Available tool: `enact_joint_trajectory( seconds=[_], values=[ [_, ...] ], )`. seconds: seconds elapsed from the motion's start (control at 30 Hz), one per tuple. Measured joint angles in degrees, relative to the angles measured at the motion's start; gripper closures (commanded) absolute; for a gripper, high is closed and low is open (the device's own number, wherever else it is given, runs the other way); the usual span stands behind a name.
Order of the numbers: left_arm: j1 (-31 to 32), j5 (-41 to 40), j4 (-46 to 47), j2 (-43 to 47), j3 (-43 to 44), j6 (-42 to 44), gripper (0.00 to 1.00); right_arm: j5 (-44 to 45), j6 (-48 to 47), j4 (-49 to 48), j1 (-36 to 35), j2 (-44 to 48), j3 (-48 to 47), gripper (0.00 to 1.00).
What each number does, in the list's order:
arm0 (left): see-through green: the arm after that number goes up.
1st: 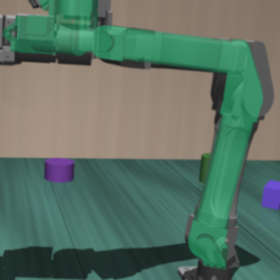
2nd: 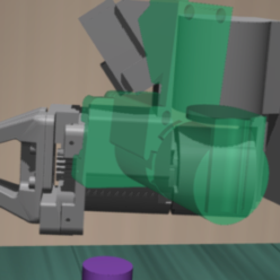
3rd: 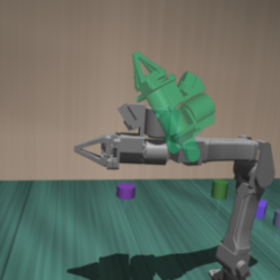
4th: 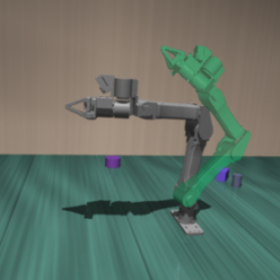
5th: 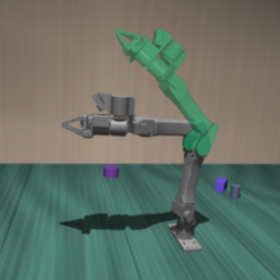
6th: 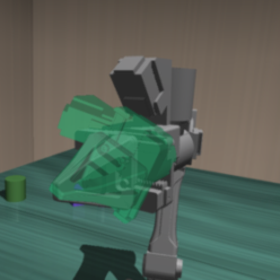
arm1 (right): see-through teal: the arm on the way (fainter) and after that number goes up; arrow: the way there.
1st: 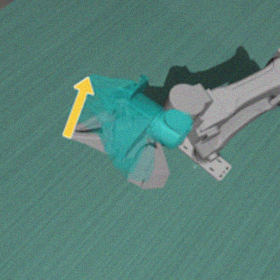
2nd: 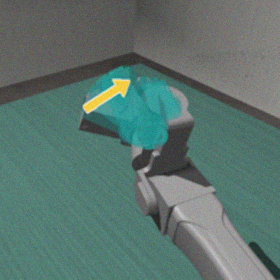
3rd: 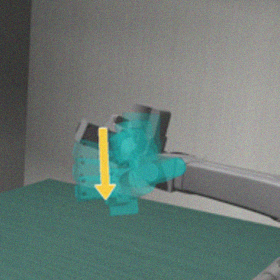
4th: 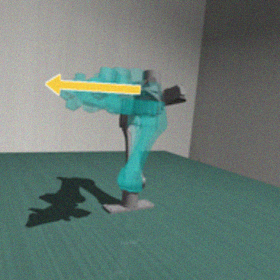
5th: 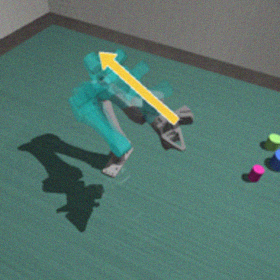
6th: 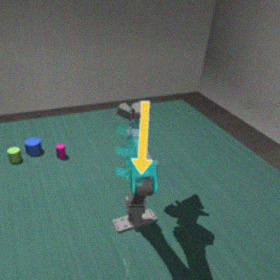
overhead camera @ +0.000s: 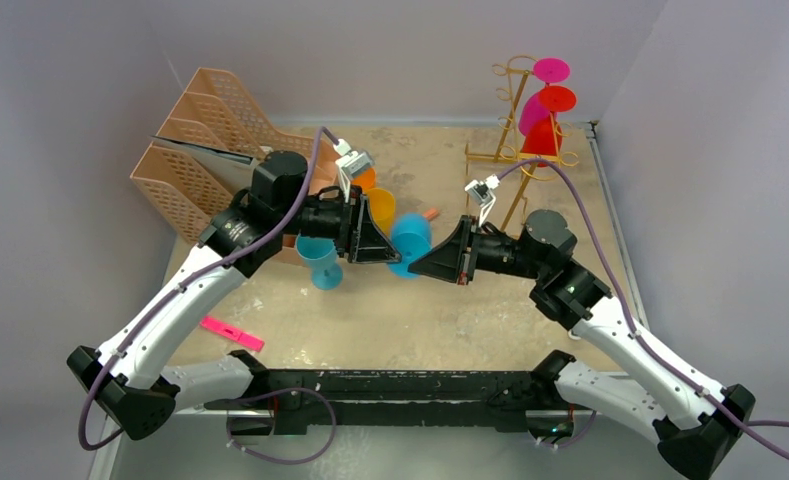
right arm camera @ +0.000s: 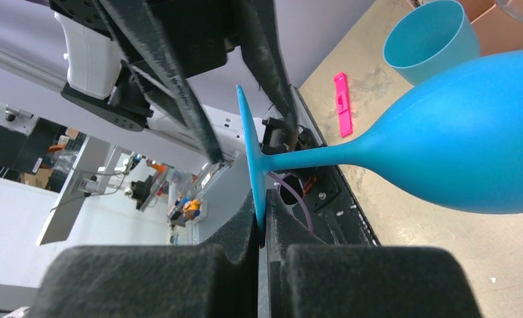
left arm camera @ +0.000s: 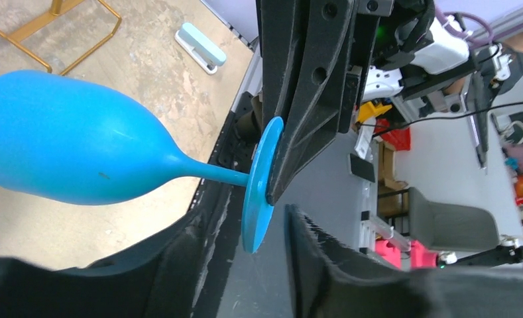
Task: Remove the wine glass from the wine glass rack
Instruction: Place the wine glass at the center of the board.
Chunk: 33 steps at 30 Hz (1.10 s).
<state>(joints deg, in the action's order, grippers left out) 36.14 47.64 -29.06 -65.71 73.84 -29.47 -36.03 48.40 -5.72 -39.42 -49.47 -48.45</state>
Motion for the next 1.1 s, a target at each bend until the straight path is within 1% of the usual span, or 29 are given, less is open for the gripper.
enact_joint_trajectory(
  seconds=[0.2,0.3,0.33,0.4,0.53,0.7,0.83,1.0,1.1],
  values=[
    [0.0,-2.6,-3.9,0.0,2.2,2.2,0.26,-1.0,-2.4,1.1,0.0,0.0,0.0,1.0],
    [0.0,-5.7,-7.3,0.1,4.5,4.0,0.2,-1.9,-6.4,4.2,0.0,0.0,-0.1,1.0],
    [0.0,-6.9,-8.6,0.2,5.2,4.7,0.18,-2.6,-8.3,6.6,0.0,-0.3,-0.7,1.0],
    [-0.2,-9.5,-11.0,0.4,6.5,5.8,0.17,-3.8,-12.3,11.5,0.0,-1.3,-3.0,1.0],
    [-1.2,-13.2,-15.3,0.5,8.3,7.6,0.13,-5.0,-20.4,17.7,-0.1,-1.7,-6.0,1.0],
    [-3.7,-15.9,-18.6,0.7,8.5,8.3,0.12,-1.8,-34.8,25.4,-2.4,-0.7,-5.8,1.0],
    [-4.6,-16.1,-19.7,0.6,8.5,8.3,0.12,0.0,-47.6,27.7,-6.1,1.7,-2.5,1.0],
    [-4.6,-16.0,-19.6,0.3,8.7,8.3,0.12,0.1,-64.2,29.4,-11.0,3.0,-0.1,1.0],
    [-4.6,-15.9,-18.3,0.4,8.3,7.9,0.12,1.5,-71.1,28.1,-13.1,3.0,2.2,1.0]
  ],
)
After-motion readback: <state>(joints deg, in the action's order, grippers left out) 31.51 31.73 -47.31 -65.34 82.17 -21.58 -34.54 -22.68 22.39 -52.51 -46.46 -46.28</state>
